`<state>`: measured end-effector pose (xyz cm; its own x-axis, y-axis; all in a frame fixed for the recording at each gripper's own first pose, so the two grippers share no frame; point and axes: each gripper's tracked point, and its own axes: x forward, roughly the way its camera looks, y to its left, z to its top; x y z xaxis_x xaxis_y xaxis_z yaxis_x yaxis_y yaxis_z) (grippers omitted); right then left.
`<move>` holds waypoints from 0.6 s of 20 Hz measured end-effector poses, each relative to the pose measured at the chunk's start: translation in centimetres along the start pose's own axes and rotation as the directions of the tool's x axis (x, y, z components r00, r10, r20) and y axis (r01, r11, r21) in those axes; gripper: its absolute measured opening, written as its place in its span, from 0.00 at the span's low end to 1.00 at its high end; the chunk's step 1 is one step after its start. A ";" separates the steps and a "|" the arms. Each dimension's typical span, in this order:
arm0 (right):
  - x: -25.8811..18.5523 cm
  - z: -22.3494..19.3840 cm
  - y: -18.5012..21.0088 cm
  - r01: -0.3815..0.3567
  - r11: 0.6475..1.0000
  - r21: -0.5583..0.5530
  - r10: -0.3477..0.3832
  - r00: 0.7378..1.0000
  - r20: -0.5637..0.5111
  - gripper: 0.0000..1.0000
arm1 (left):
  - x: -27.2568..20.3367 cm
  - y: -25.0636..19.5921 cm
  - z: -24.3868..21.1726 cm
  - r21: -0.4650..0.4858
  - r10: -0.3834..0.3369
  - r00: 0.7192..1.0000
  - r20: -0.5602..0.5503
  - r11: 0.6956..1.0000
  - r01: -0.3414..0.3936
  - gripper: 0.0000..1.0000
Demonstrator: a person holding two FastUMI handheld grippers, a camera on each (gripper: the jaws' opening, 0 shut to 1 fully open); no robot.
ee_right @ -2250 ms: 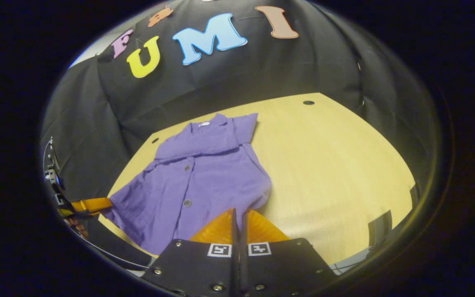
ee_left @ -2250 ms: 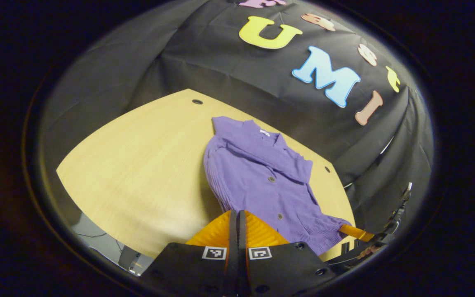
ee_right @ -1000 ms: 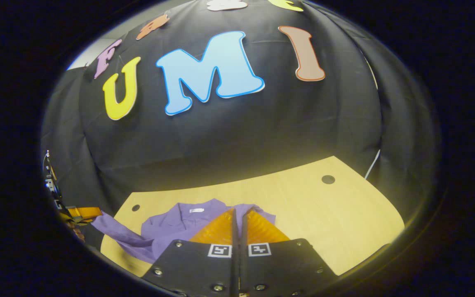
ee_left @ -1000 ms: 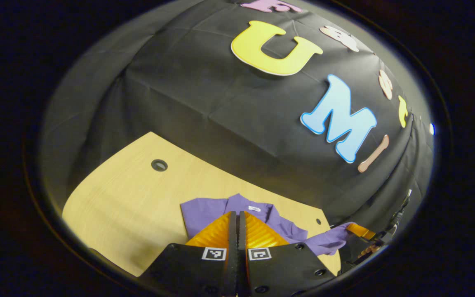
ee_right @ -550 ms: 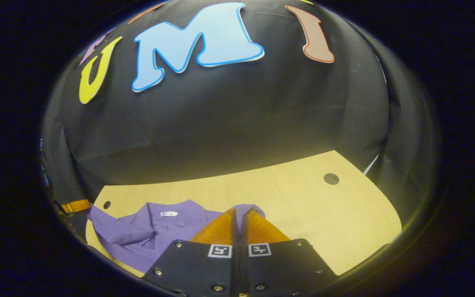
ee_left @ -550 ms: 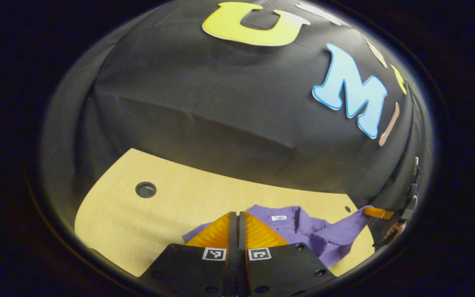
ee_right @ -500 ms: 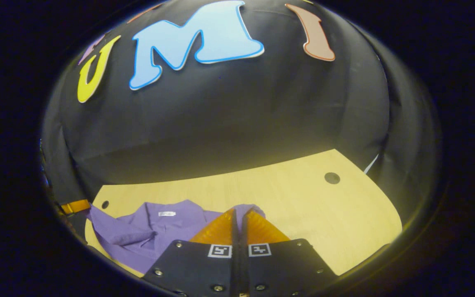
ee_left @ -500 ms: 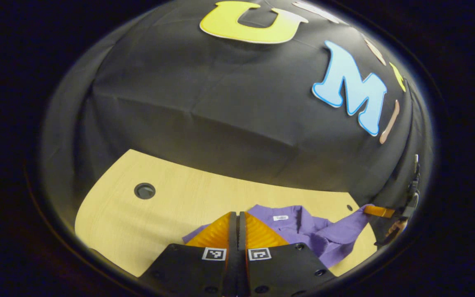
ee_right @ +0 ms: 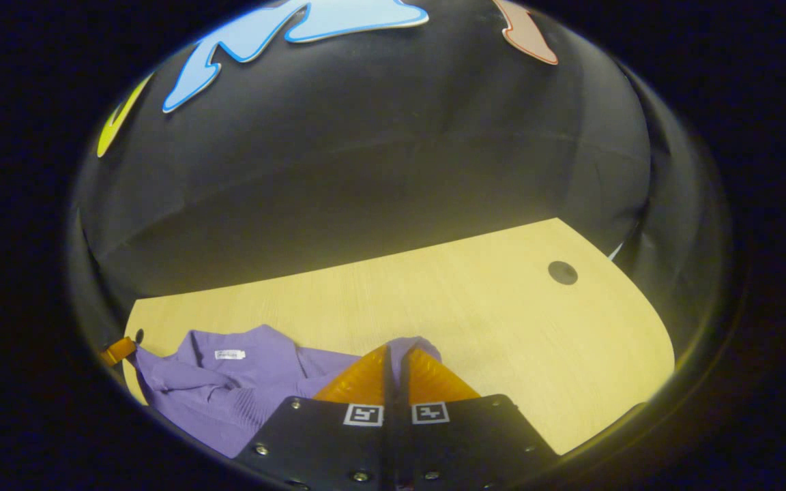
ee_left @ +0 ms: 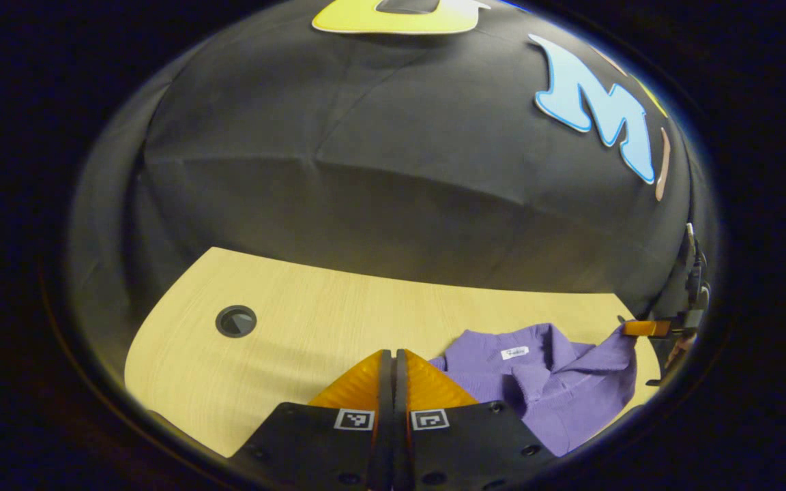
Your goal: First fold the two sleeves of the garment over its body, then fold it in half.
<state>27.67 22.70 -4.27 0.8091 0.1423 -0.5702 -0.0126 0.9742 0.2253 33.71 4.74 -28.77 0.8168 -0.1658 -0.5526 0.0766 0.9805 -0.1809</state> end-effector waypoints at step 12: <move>-4.6 1.9 0.4 0.004 0.992 -0.127 0.006 0.997 0.078 0.43 | -4.0 -0.7 2.3 0.073 0.068 0.995 0.067 0.995 -0.073 0.39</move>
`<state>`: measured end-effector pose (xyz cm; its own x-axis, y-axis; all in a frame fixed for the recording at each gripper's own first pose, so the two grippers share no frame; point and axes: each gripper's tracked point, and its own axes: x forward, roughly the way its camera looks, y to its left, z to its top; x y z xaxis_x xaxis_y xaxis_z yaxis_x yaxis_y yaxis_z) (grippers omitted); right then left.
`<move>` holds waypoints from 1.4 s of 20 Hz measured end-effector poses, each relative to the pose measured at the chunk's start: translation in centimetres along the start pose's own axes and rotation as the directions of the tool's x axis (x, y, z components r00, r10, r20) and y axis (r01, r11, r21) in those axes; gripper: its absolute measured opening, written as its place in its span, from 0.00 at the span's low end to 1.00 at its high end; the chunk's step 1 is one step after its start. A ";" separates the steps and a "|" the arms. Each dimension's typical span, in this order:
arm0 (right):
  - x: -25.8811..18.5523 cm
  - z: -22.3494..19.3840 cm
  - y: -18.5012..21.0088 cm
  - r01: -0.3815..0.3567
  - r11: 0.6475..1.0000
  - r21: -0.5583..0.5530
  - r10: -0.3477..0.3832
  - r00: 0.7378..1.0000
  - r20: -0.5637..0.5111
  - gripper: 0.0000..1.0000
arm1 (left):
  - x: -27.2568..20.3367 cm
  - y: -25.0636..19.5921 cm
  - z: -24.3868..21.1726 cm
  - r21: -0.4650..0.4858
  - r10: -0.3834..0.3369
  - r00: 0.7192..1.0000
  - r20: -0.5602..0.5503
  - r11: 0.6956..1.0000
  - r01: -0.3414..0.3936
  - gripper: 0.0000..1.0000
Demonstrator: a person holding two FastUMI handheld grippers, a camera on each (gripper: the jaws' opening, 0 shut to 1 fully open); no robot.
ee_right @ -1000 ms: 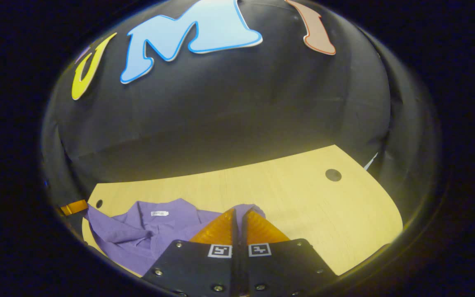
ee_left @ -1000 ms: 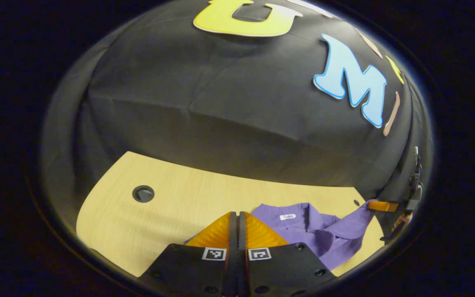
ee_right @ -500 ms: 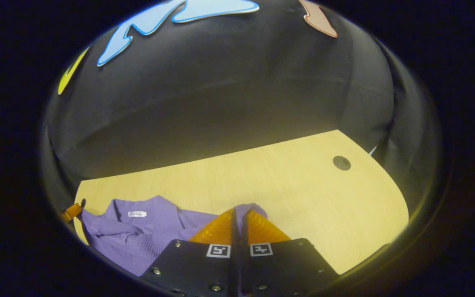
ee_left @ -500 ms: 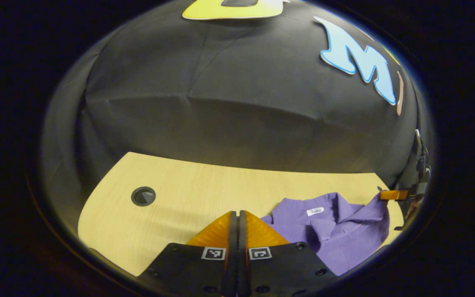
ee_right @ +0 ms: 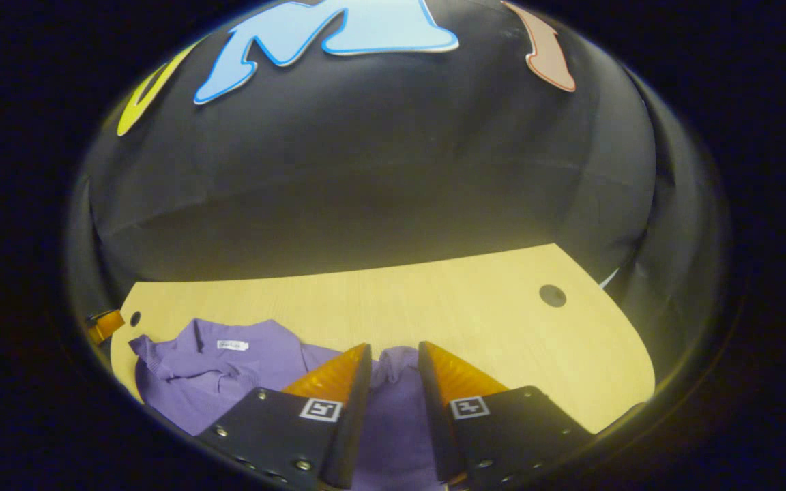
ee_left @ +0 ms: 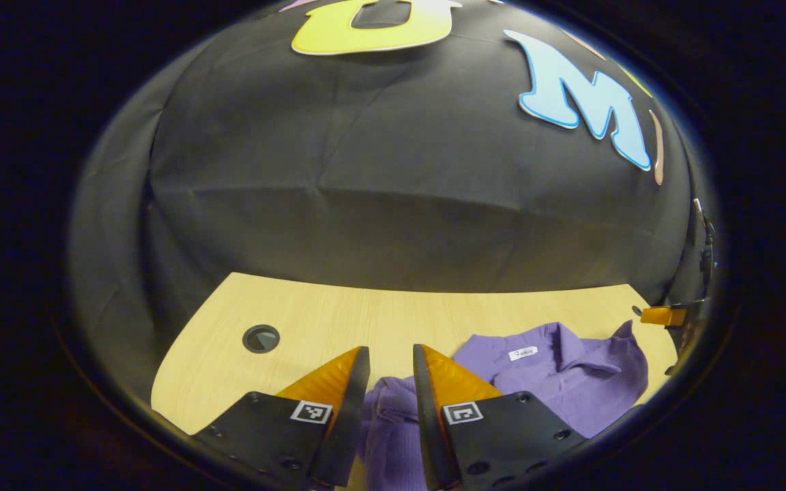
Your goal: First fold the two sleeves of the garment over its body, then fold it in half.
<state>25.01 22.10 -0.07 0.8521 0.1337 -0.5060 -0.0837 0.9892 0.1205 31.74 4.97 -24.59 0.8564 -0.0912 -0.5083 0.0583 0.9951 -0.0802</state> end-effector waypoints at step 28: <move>-31.5 0.4 0.2 -0.161 0.981 -0.106 0.192 0.877 0.441 0.87 | -33.5 -11.6 3.5 -0.013 0.051 0.932 0.359 0.999 -0.050 0.92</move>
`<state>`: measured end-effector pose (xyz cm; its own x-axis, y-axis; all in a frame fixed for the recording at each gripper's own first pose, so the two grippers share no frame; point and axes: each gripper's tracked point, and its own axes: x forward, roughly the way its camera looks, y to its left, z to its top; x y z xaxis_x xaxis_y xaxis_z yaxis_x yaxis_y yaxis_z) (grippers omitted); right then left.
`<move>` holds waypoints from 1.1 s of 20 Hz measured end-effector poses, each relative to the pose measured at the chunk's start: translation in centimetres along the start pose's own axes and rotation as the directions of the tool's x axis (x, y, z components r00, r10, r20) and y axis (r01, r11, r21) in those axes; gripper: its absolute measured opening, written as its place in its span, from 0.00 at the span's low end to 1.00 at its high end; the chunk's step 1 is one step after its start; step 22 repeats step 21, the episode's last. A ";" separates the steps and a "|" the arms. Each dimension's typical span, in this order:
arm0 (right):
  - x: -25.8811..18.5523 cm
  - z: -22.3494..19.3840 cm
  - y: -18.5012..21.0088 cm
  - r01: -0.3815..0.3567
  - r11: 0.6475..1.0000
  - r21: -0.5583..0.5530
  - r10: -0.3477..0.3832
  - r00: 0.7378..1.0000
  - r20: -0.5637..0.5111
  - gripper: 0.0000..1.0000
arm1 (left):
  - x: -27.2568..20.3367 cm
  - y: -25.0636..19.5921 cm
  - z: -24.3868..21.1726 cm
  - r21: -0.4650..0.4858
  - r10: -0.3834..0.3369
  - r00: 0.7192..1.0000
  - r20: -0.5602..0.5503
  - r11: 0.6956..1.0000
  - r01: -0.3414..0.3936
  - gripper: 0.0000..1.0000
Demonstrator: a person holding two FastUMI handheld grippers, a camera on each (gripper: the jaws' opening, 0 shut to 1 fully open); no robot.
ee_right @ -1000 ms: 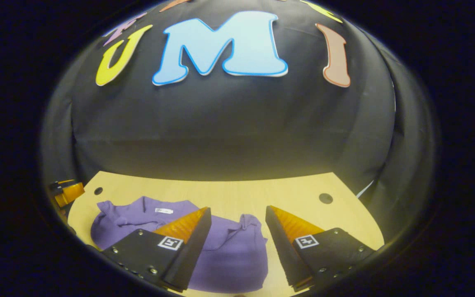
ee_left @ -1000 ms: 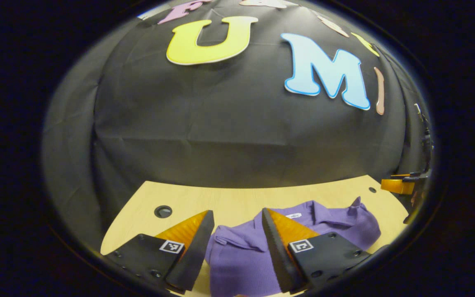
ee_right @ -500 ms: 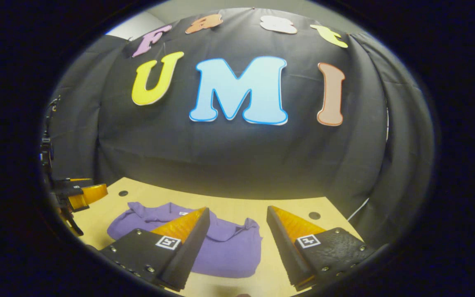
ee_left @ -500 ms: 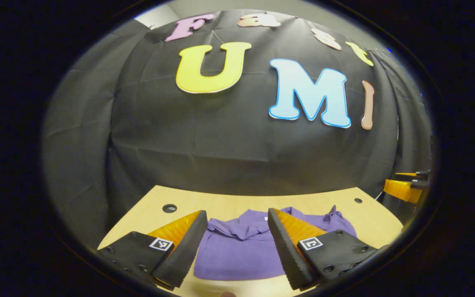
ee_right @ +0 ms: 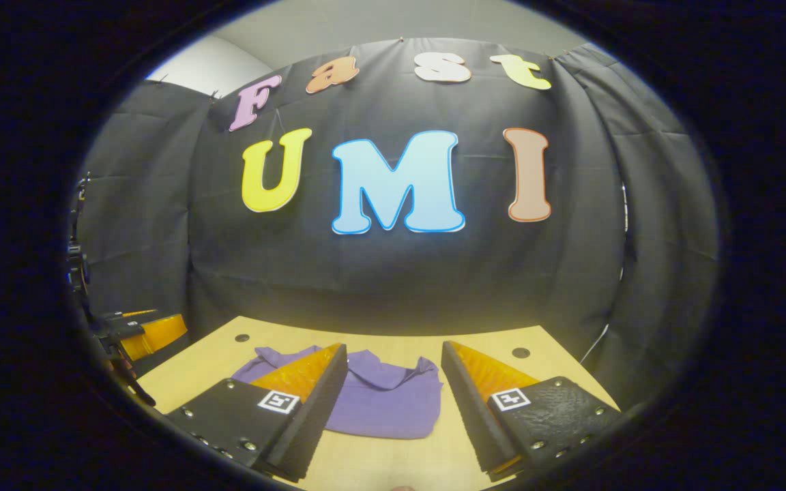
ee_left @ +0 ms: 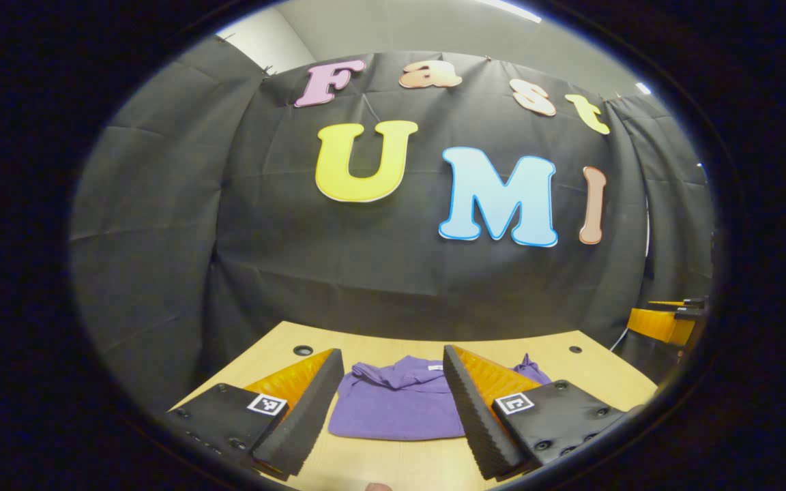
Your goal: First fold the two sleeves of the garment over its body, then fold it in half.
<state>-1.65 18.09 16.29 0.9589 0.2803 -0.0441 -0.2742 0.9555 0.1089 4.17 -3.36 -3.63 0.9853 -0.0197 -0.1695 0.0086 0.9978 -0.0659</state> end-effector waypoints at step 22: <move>-6.6 3.0 2.3 0.168 0.985 -0.044 -0.164 0.983 0.085 0.87 | -3.3 1.5 3.8 0.059 -0.119 0.991 0.061 0.992 0.116 0.95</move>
